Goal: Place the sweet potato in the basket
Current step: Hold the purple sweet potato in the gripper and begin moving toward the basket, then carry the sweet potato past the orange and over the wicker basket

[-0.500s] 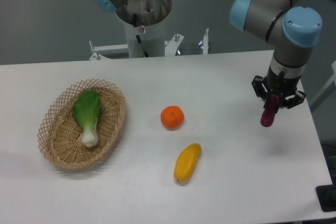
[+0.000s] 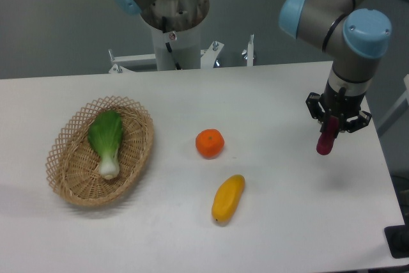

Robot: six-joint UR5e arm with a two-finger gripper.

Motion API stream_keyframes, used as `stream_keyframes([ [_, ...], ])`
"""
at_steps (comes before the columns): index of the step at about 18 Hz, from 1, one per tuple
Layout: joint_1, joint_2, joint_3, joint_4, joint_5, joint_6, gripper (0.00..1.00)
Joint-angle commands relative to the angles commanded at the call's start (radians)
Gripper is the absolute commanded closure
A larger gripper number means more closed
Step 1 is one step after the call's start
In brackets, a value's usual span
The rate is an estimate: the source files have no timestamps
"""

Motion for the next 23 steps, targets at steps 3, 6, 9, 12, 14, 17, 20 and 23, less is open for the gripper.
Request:
stream_keyframes([
  [3,-0.008,0.003,-0.011,-0.002,0.002,0.0,0.66],
  [6,-0.05,0.008,-0.014,-0.009,0.002,-0.017,0.66],
  [9,-0.103,0.02,-0.026,-0.008,0.0,-0.064,0.66],
  [12,-0.147,0.057,-0.077,-0.008,-0.008,-0.064,0.66],
  [14,-0.19,0.083,-0.119,-0.003,-0.011,-0.066,0.67],
  [17,-0.264,0.112,-0.169,0.003,-0.012,-0.093,0.67],
  [20,-0.345,0.124,-0.184,0.005,-0.012,-0.144,0.67],
  [23,-0.431,0.136,-0.186,0.005,-0.011,-0.182,0.67],
])
